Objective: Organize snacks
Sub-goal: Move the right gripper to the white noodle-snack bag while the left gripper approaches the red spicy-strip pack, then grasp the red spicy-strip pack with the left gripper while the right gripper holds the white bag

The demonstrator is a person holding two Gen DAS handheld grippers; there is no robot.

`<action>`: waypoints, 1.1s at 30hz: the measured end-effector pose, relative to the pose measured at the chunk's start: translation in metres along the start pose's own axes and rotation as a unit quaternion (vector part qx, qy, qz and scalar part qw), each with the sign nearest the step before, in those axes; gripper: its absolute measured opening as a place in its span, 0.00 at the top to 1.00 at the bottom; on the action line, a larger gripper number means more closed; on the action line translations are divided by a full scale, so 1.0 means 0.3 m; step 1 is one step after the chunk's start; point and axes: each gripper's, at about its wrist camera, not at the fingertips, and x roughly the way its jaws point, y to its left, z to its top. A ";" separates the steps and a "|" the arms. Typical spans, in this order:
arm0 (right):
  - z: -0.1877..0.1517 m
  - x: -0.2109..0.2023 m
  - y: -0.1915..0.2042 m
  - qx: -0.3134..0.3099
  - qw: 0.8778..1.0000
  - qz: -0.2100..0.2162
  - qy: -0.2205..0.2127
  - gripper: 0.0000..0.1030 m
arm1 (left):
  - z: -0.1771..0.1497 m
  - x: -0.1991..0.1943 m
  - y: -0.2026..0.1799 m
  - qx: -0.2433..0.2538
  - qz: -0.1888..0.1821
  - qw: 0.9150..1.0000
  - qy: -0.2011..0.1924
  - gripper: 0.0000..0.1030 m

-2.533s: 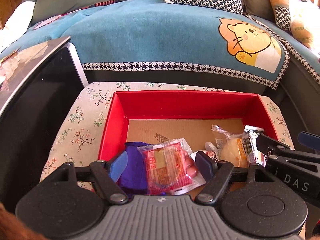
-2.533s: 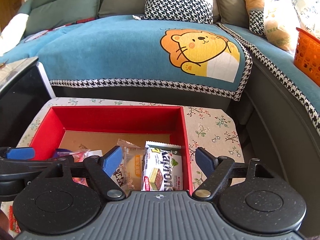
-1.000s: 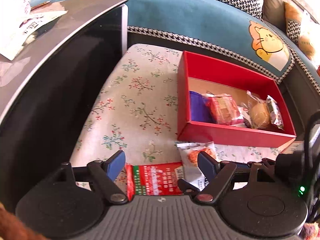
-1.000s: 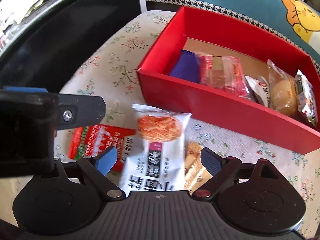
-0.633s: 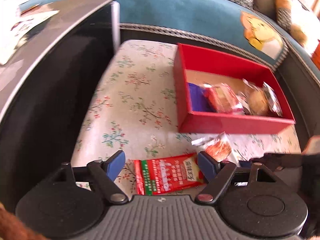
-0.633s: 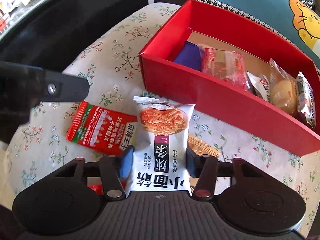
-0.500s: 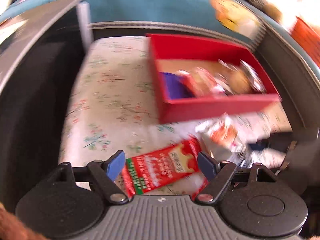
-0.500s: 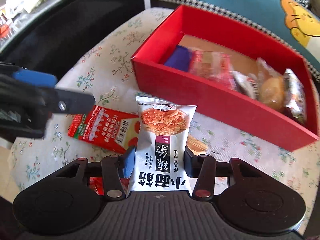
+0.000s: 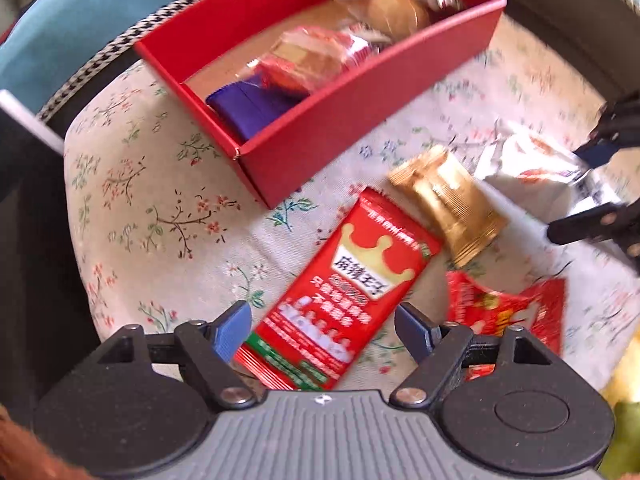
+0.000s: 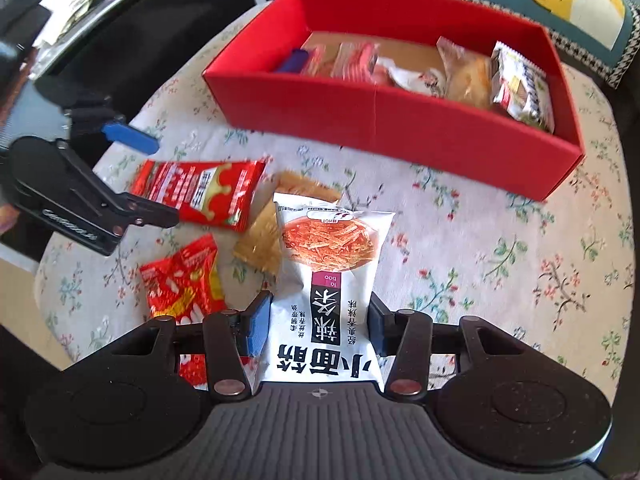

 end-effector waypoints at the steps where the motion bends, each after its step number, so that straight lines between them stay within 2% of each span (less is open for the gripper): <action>1: -0.001 -0.001 0.000 0.001 1.000 0.005 0.002 0.45 | 0.009 0.011 0.003 0.007 -0.001 1.000 0.006 0.00; 5: 0.009 0.000 0.013 -0.003 1.000 0.018 0.000 0.45 | 0.026 0.050 -0.012 0.031 -0.023 0.999 0.030 0.00; 8: 0.008 -0.016 0.003 0.000 1.000 0.019 -0.004 0.45 | 0.020 0.063 -0.025 0.039 -0.025 0.999 0.028 0.00; 10: 0.006 -0.020 -0.003 -0.002 1.000 0.014 -0.005 0.45 | 0.016 0.069 -0.002 0.000 -0.040 0.999 0.029 0.00; 15: -0.011 0.002 -0.026 -0.003 1.000 0.003 0.011 0.43 | -0.039 0.040 -0.043 -0.054 -0.027 0.998 0.010 0.00; 16: -0.014 0.003 -0.021 -0.010 1.000 0.005 0.013 0.35 | -0.045 0.028 -0.058 -0.062 -0.023 0.998 0.009 0.00; 17: -0.018 0.005 -0.016 -0.013 1.000 0.006 0.014 0.30 | -0.050 0.019 -0.068 -0.074 -0.024 0.997 0.009 0.05; 20: -0.029 0.010 0.011 -0.032 0.999 0.015 0.018 0.26 | -0.058 0.014 -0.087 -0.110 -0.006 0.994 0.008 0.05; 25: -0.040 0.053 0.029 -0.069 0.997 -0.007 0.031 0.23 | -0.063 0.025 -0.085 -0.173 0.018 0.985 -0.007 0.00; 28: -0.047 0.084 0.043 -0.084 0.996 -0.012 0.037 0.19 | -0.073 0.044 -0.079 -0.195 0.054 0.979 -0.003 0.00; 33: -0.051 0.088 0.048 -0.083 0.996 -0.029 0.025 0.18 | -0.080 0.054 -0.049 -0.235 0.042 0.971 0.004 0.00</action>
